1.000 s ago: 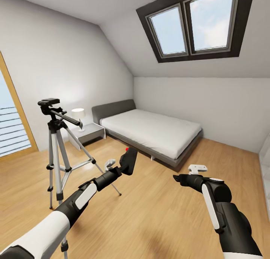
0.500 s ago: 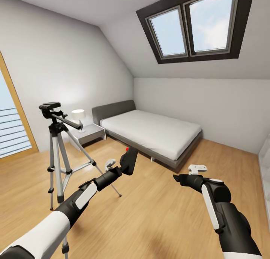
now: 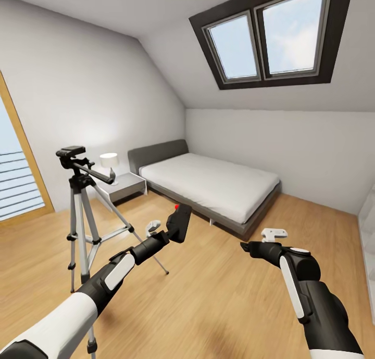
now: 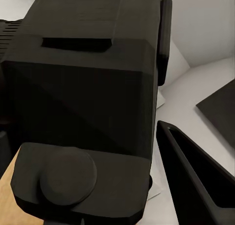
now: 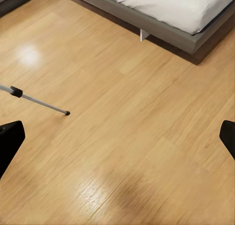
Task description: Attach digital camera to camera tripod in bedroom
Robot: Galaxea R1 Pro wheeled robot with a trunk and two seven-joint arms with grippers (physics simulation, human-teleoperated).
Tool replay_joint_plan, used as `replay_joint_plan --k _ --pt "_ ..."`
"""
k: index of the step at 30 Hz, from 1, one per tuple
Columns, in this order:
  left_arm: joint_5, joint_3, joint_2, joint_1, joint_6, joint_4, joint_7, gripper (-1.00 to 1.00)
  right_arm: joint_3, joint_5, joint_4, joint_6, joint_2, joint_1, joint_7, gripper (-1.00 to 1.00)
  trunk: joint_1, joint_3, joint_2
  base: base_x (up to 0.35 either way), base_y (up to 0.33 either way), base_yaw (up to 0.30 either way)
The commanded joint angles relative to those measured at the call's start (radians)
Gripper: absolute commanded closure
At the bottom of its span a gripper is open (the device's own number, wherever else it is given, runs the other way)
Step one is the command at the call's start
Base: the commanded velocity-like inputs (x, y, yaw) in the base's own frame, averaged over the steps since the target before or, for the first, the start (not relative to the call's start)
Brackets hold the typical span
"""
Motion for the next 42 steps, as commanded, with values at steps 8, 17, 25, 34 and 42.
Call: replay_joint_plan --k 8,17,25,34,42 --pt "0.010 -0.003 0.001 -0.001 0.006 0.000 -0.002 1.00 -0.002 0.001 -0.001 0.006 0.000 -0.001 0.004 -1.00 -0.031 0.024 0.055 0.000 0.000 0.000" --pt "0.010 -0.003 0.001 -0.001 0.006 0.000 -0.002 1.00 -0.002 0.002 -0.001 0.006 0.000 -0.001 0.004 -1.00 -0.065 0.052 0.118 0.000 0.000 0.000" --pt "0.010 -0.003 0.001 -0.001 0.006 0.000 -0.002 1.00 -0.002 0.000 -0.001 0.006 0.000 -0.001 0.004 -1.00 -0.096 0.077 0.174 0.000 0.000 0.000" --pt "0.010 -0.003 0.001 -0.001 0.006 0.000 -0.002 1.00 -0.002 -0.002 -0.001 0.006 -0.001 -0.001 0.004 -1.00 -0.130 0.105 0.237 0.000 0.000 0.000" --pt "0.010 -0.003 0.001 -0.001 0.006 0.000 -0.003 1.00 -0.002 -0.003 -0.001 0.006 -0.001 -0.001 0.004 -1.00 -0.161 0.130 0.293 0.000 0.000 0.000"
